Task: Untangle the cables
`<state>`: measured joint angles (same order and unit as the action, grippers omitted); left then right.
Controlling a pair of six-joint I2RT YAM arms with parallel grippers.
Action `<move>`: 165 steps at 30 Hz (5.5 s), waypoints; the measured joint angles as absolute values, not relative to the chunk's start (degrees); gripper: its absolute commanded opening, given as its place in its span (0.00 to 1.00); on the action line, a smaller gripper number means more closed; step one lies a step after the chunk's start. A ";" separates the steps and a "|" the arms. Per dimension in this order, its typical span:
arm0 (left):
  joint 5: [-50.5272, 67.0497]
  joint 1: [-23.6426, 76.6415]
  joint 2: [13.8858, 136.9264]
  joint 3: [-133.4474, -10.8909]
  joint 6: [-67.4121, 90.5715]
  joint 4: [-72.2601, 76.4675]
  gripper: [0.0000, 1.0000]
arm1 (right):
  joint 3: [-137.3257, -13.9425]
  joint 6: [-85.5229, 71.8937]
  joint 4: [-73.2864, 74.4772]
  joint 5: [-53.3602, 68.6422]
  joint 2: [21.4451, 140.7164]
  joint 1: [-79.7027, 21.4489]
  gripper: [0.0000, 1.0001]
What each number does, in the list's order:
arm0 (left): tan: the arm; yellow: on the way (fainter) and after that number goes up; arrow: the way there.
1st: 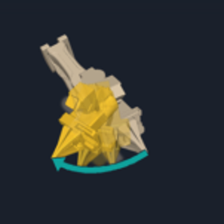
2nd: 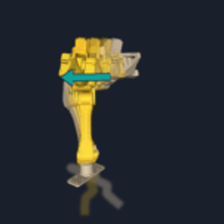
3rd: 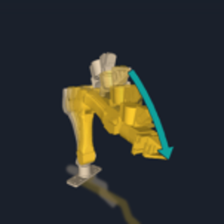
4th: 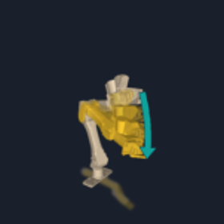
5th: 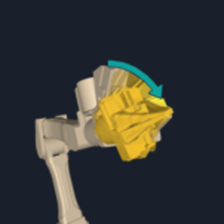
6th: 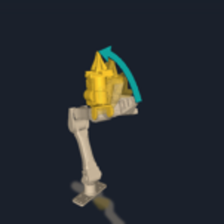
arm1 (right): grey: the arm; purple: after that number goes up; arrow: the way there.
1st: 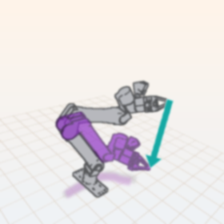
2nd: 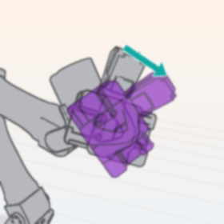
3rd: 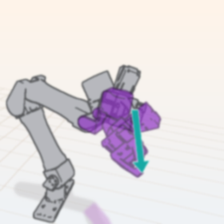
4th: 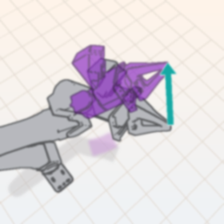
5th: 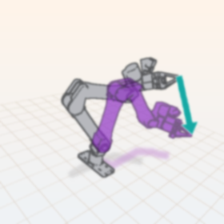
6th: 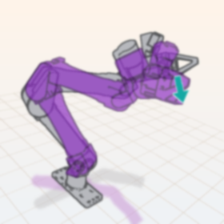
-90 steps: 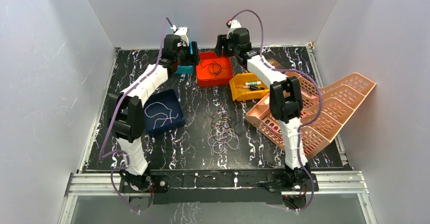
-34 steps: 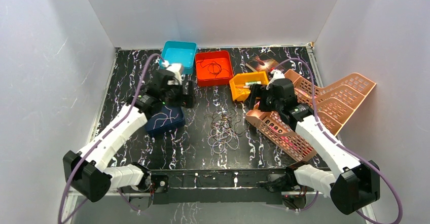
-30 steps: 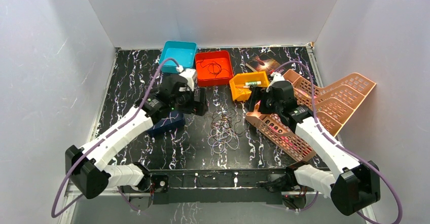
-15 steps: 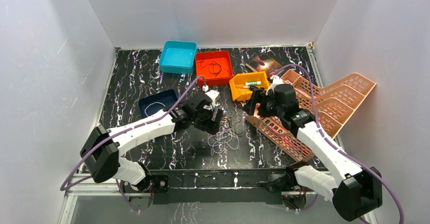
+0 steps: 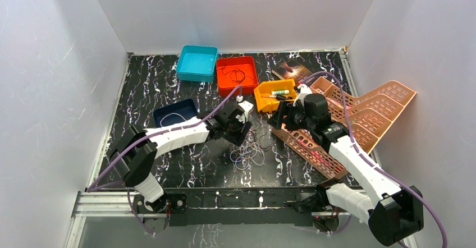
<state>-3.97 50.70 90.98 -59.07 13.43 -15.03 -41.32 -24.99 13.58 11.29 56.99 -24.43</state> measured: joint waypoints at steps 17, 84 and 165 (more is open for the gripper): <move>-3.68 50.00 96.33 -62.81 10.46 -11.86 0.13 | -38.44 -25.61 13.06 12.86 56.18 -24.40 0.71; -6.61 49.63 76.05 -88.03 10.20 -30.83 0.00 | -41.60 -17.85 -33.67 19.73 77.58 -41.10 0.86; -21.32 49.63 82.98 -124.55 -0.03 -26.68 0.00 | -15.97 -19.09 -33.45 14.46 68.18 -41.28 0.63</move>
